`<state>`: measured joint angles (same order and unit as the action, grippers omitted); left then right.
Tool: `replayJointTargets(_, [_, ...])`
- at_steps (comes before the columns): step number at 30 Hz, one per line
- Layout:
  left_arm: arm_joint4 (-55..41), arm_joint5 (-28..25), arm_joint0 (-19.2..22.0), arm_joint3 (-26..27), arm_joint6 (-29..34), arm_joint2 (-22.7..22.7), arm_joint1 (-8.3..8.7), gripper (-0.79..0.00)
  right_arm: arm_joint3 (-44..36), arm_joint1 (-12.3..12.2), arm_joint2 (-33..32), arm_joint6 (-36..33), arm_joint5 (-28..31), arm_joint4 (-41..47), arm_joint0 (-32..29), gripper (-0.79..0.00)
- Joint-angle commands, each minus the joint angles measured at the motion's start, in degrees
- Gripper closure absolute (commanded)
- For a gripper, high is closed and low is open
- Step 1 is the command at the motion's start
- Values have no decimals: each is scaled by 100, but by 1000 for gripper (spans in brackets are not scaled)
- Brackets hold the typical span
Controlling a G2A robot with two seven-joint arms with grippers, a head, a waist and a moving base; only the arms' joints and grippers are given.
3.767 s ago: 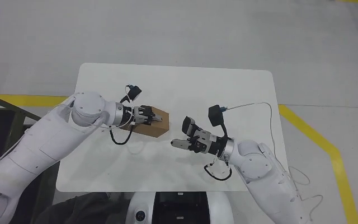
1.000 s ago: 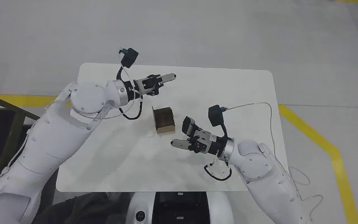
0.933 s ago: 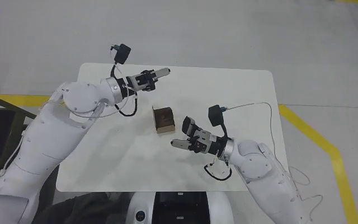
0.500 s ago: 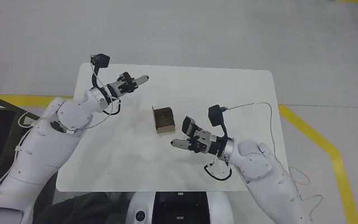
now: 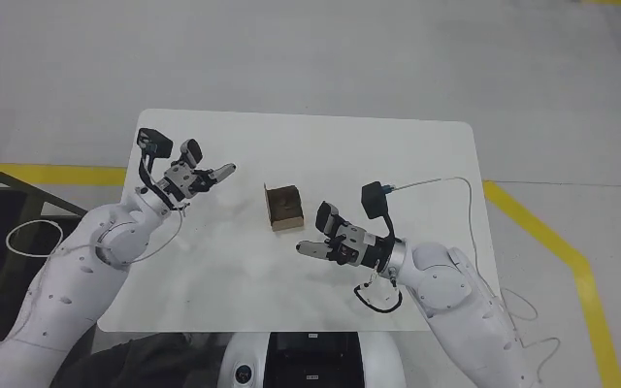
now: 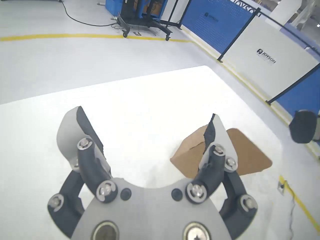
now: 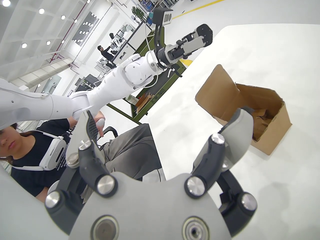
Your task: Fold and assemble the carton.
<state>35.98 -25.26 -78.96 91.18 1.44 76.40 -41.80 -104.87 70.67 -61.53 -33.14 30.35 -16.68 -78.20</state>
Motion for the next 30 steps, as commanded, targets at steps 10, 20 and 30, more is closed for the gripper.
replayJointTargets(10, [1017,-75,-400,-7,-591,447,15,-785,94,-7,-77,62,88,175,-24,-785])
replayJointTargets(20, [1017,-75,-400,-7,-591,447,15,-785,17,-4,-28,40,-67,-1,19,-785])
replayJointTargets(30, [1017,-75,-400,-7,-591,447,15,-785,-170,152,889,301,-1583,-2353,689,-785])
